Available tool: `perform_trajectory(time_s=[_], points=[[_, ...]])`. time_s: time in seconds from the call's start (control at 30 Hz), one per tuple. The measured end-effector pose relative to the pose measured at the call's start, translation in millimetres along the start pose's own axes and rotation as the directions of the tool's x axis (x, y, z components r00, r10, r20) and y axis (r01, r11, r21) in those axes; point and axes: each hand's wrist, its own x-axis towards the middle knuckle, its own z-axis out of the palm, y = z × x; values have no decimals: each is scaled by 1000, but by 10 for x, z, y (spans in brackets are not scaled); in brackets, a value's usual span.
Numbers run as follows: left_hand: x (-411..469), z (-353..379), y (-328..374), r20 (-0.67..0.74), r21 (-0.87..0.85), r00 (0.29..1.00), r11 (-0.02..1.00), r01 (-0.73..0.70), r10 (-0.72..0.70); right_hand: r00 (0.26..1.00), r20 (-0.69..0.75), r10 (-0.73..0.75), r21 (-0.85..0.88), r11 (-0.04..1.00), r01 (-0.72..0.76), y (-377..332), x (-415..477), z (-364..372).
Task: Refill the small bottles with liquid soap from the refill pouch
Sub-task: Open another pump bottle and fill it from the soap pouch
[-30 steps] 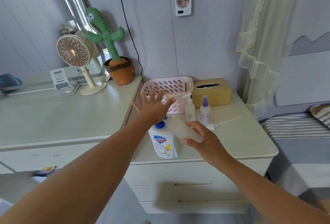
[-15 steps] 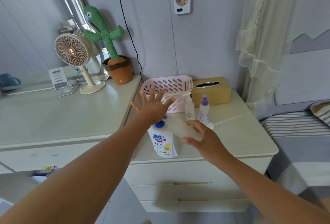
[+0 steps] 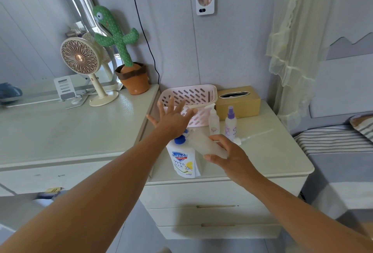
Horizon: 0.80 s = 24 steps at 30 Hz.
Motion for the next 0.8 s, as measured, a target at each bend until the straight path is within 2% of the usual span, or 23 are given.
perform_trajectory(time_s=[0.3,0.8], points=[[43,-90,10,-13,45,1000,999,-17,18,1000,-7,-10,-13,1000,10,-35,17,-34],[68,-45,18,1,8,1000,1000,4,-4,1000,-11,-3,25,1000,3,7,31,-7]])
